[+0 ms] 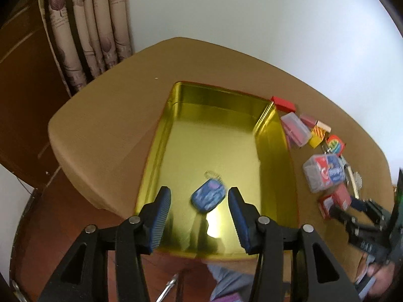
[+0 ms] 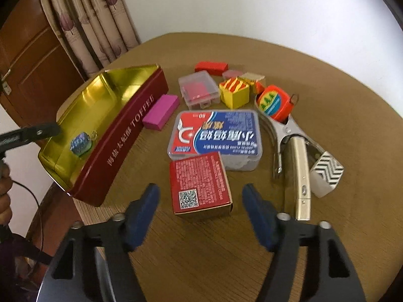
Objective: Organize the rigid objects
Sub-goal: 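Grasp the red QR-code box with the right gripper and place it in the tin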
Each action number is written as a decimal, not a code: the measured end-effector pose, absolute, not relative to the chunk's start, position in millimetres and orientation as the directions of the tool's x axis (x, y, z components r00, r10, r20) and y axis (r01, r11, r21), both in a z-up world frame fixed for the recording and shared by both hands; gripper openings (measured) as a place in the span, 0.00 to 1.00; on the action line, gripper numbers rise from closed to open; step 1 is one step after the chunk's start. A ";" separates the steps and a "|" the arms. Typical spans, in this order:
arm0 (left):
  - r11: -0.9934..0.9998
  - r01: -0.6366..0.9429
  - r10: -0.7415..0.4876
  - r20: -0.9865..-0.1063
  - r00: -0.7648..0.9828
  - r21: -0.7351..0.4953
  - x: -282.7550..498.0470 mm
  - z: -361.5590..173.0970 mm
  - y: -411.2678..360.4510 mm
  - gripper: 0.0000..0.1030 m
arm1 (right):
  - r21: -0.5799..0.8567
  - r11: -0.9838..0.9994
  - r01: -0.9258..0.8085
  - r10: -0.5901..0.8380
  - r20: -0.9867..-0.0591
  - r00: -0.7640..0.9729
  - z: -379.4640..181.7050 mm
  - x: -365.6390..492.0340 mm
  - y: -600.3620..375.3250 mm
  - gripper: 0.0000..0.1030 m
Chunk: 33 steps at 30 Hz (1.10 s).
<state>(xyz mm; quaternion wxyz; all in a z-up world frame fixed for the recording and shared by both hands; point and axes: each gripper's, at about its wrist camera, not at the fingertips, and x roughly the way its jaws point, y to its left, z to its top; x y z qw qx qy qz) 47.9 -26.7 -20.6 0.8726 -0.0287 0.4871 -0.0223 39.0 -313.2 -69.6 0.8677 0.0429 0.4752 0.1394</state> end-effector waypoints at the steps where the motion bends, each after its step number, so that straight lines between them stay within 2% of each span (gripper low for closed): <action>1: 0.998 0.009 -0.057 -0.849 0.525 -0.061 42.4 -21.1 -23.7 0.47 | 0.208 0.957 -0.203 0.284 -0.815 0.505 -71.2 39.6 -312.8 0.57; 2: 0.998 0.007 -0.051 -0.850 0.524 -0.056 38.5 -21.4 -21.0 0.47 | 0.212 0.956 -0.204 0.288 -0.816 0.501 -72.4 39.8 -312.5 0.55; 3: 0.999 0.004 -0.047 -0.851 0.523 -0.053 34.6 -21.6 -17.6 0.47 | 0.217 0.955 -0.204 0.292 -0.817 0.497 -73.6 39.7 -312.2 0.42; 9: 0.993 -0.096 -0.004 -0.829 0.559 -0.069 14.5 -17.3 12.0 0.47 | 0.231 0.945 -0.230 0.321 -0.789 0.524 -52.5 32.6 -301.6 0.40; 14: 0.971 -0.225 0.089 -0.751 0.654 -0.080 1.1 -0.8 37.7 0.47 | 0.305 0.892 -0.334 0.447 -0.701 0.555 11.8 52.0 -264.1 0.40; 17: 0.962 -0.258 0.113 -0.738 0.666 -0.086 -0.9 0.6 48.6 0.47 | 0.338 0.854 -0.395 0.511 -0.686 0.518 27.0 85.4 -225.1 0.41; 20: 0.957 -0.276 0.124 -0.739 0.662 -0.087 -1.1 -3.3 54.6 0.47 | 0.340 0.838 -0.427 0.526 -0.712 0.466 17.6 119.7 -182.2 0.41; 25: 0.963 -0.262 0.125 -0.769 0.627 -0.057 9.0 -15.5 52.7 0.47 | 0.308 0.857 -0.412 0.470 -0.794 0.384 -20.5 170.2 -128.2 0.41; 33: 0.963 -0.258 0.097 -0.798 0.595 -0.075 20.0 -24.1 60.7 0.47 | 0.282 0.874 -0.395 0.422 -0.844 0.331 -49.4 207.2 -99.6 0.41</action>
